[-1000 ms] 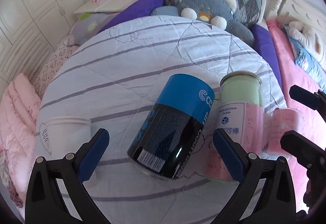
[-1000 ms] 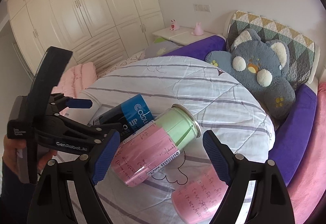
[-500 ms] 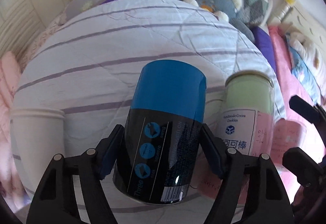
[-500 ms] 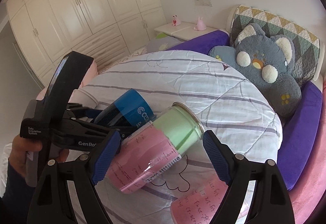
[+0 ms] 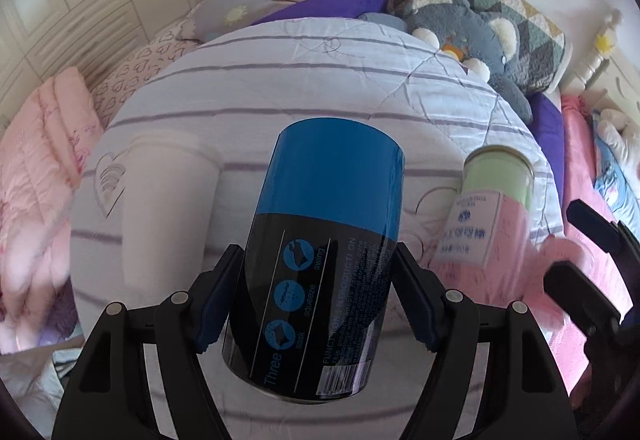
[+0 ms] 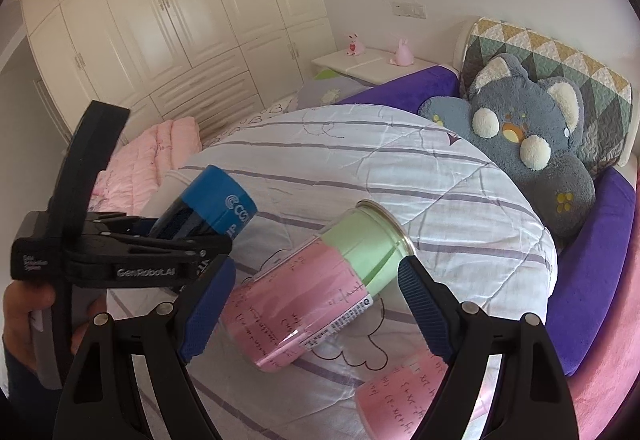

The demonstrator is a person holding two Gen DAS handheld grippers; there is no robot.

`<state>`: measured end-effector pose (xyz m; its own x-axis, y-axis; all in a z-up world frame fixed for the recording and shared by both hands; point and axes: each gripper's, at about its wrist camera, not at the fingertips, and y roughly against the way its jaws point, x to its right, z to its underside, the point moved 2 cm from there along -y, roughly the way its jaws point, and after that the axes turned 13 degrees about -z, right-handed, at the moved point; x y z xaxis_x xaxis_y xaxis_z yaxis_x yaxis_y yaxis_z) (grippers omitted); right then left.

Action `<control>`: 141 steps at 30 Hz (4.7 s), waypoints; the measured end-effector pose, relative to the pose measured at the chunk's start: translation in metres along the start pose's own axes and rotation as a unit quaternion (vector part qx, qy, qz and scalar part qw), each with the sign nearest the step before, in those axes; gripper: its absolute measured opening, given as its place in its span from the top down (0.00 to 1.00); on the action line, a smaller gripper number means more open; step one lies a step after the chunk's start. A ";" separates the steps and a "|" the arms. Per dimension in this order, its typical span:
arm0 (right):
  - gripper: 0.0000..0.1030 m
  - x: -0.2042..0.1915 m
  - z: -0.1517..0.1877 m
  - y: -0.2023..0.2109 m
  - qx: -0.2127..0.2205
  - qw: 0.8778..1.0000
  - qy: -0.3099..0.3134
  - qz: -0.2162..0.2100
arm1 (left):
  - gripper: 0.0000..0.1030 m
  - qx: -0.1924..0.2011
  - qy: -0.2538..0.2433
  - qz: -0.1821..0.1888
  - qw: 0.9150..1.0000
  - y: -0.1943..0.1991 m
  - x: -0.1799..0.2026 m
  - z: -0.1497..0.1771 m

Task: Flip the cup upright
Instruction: 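Lift the blue-and-black cup off the table with the left gripper, then grasp the cup with the right gripper while the left gripper releases it, then rotate the cup opening-up with the right gripper and lower it onto the table, then open the right gripper and withdraw it from the upright cup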

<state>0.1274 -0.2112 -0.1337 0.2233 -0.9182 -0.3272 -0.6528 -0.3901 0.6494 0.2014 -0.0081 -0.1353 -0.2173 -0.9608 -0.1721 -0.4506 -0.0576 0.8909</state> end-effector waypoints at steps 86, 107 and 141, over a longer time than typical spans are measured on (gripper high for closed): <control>0.33 -0.092 0.029 -0.054 -0.018 0.993 0.037 -0.109 | 0.08 0.030 0.079 -0.033 0.996 0.024 -0.042 0.119; 0.21 -0.111 0.049 -0.025 0.007 0.987 0.129 -0.099 | 0.08 0.044 0.115 -0.035 0.992 0.036 -0.039 0.133; 0.18 -0.086 0.044 0.128 0.133 0.986 0.090 0.040 | 0.00 0.231 0.122 -0.060 0.963 0.156 -0.001 0.142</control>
<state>-0.0066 -0.1791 -0.0526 0.2732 -0.9519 -0.1388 -0.8351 -0.3063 0.4569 0.0077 0.0221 -0.0557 0.0457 -0.9931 -0.1084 -0.8095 -0.1004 0.5785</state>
